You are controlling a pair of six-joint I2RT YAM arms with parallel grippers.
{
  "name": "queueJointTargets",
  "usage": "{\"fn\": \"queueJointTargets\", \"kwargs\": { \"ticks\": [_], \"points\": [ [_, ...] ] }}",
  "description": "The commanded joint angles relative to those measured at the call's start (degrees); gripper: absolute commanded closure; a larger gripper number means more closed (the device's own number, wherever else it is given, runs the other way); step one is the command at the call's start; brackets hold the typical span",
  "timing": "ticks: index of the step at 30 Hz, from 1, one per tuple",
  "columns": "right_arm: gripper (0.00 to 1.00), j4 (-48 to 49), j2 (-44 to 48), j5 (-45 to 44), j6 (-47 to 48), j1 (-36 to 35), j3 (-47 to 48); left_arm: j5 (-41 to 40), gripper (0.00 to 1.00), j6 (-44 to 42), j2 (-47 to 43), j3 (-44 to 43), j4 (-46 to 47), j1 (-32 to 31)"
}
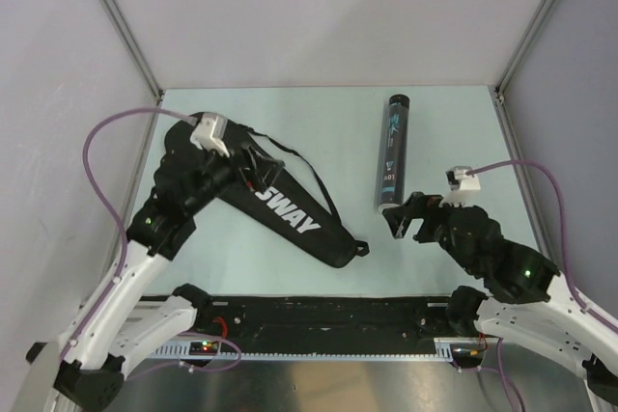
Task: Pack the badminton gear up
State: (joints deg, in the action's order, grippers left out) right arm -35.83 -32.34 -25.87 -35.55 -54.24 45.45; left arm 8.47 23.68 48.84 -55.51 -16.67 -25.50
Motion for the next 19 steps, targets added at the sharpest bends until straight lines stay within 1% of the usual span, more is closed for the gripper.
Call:
{"fn": "queueJointTargets", "kwargs": {
  "ticks": [1,5,9,19],
  "points": [
    [0.01,-1.43,3.3,-3.12,0.48,0.14,2.55,5.66,0.0,-1.56,-6.67,6.9,3.35,-2.42],
    [0.01,-0.34,4.51,-3.21,-0.85,0.21,2.78,4.8,0.0,-1.86,-12.99,11.64,5.23,-2.7],
    [0.01,0.52,4.56,-3.63,-0.05,0.21,2.8,3.49,0.0,-2.09,-17.05,13.22,6.12,-2.72],
    [0.0,0.17,4.72,-5.47,0.56,0.19,2.89,1.43,0.0,-2.23,-18.89,13.83,6.2,-2.72]
  ]
}}
